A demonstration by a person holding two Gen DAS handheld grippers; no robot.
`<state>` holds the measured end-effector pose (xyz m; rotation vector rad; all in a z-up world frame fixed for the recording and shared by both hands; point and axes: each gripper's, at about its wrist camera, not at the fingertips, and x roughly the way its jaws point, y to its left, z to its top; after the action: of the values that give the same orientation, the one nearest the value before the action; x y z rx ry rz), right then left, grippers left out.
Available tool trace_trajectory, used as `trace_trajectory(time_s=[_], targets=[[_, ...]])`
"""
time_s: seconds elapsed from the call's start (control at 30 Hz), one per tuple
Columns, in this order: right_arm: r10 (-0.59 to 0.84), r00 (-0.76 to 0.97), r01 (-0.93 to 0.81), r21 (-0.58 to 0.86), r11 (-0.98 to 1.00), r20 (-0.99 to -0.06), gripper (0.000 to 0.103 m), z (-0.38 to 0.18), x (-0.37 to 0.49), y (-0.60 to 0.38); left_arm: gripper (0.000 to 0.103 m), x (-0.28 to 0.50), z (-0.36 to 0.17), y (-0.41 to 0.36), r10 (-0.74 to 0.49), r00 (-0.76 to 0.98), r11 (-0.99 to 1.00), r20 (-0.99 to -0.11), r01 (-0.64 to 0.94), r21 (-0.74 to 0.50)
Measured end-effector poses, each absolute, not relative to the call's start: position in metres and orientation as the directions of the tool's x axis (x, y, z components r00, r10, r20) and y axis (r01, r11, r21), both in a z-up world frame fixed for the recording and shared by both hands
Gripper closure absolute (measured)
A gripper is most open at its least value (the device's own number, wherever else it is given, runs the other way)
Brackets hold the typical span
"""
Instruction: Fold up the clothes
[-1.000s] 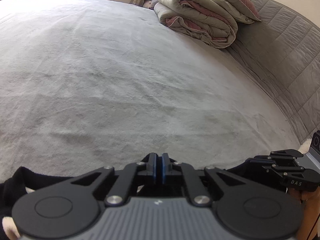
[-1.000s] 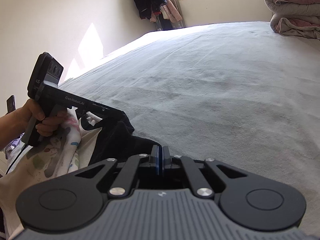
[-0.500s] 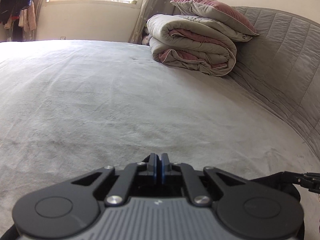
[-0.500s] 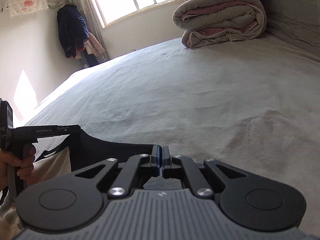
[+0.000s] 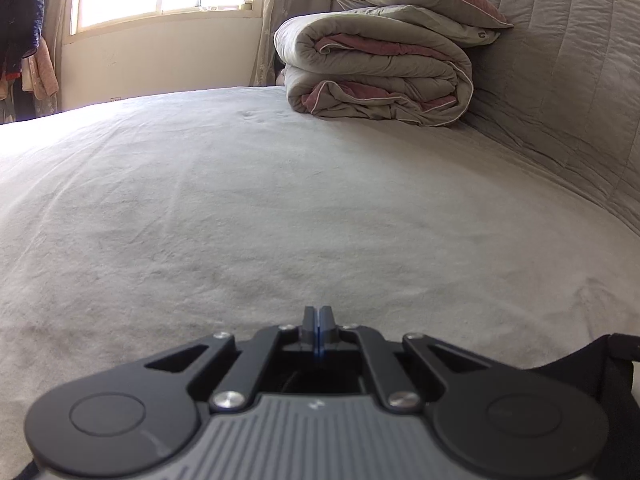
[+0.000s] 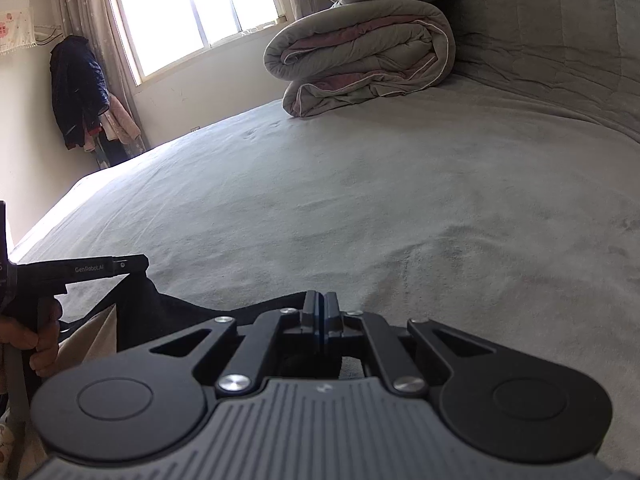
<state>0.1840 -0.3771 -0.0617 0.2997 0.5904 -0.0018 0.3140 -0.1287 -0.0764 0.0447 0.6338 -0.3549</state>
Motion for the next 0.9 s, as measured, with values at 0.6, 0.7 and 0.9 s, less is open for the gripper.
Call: trace_trajectory(time_s=[0.6, 0.7, 0.9], targets=[[0.112, 0.808, 0.069, 0.280, 0.957, -0.579, 0.085, -0.065, 0.184, -0.368, 0.051, 0.287, -0.039, -0.067, -0.268, 0.745, 0.962, -0.611, 0.246, -0.122], [0.117, 0.814, 0.062, 0.284, 0.957, -0.569, 0.066, -0.062, 0.184, -0.365, 0.045, 0.276, -0.033, -0.046, -0.224, 0.761, 0.972, -0.609, 0.221, -0.081], [0.128, 0.826, 0.038, 0.281, 0.959, -0.550, 0.065, -0.055, 0.184, -0.355, 0.045, 0.269, -0.034, 0.006, -0.089, 0.766, 0.991, -0.637, 0.132, 0.020]])
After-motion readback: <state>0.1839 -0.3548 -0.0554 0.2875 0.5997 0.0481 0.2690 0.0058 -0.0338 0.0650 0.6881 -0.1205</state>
